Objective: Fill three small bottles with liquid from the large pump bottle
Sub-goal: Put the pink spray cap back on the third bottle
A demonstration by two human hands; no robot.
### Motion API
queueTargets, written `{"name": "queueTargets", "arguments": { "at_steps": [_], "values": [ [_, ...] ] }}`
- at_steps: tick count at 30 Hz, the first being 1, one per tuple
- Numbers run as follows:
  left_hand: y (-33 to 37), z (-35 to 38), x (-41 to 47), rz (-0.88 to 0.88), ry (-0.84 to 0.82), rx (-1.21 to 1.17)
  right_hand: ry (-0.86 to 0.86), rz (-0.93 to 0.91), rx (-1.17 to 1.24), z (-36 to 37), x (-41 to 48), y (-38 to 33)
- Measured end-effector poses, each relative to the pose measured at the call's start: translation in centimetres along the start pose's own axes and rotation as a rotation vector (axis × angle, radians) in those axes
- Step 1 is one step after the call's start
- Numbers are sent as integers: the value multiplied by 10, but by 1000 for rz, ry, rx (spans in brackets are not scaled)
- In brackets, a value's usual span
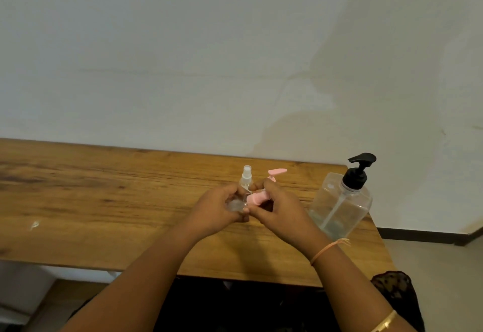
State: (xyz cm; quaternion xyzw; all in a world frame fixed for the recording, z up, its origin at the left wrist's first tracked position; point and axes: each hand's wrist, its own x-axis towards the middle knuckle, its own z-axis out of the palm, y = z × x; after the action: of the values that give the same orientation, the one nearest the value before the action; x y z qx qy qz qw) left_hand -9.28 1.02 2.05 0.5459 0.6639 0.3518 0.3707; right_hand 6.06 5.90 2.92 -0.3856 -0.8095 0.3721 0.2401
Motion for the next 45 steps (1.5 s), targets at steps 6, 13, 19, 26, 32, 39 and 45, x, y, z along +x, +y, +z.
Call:
{"name": "queueTargets", "arguments": {
  "at_steps": [6,13,19,26,32,39,45],
  "values": [
    [-5,1,1,-5,7,-221,142,-112,137,3,6,-2],
    [-15,15,1,-11,243,-215,252,-32,126,27,16,-5],
    [-28,17,4,-47,268,-224,172,137,188,42,26,-7],
    [-54,0,19,-135,339,-149,71,239,-20,37,22,6],
    [-70,-4,41,-200,387,-270,38,346,-145,30,19,23],
    [-79,8,67,-184,386,-238,62,362,-152,29,24,36],
    [-82,11,78,-193,347,-205,75,352,-159,28,27,41]
  ]
}}
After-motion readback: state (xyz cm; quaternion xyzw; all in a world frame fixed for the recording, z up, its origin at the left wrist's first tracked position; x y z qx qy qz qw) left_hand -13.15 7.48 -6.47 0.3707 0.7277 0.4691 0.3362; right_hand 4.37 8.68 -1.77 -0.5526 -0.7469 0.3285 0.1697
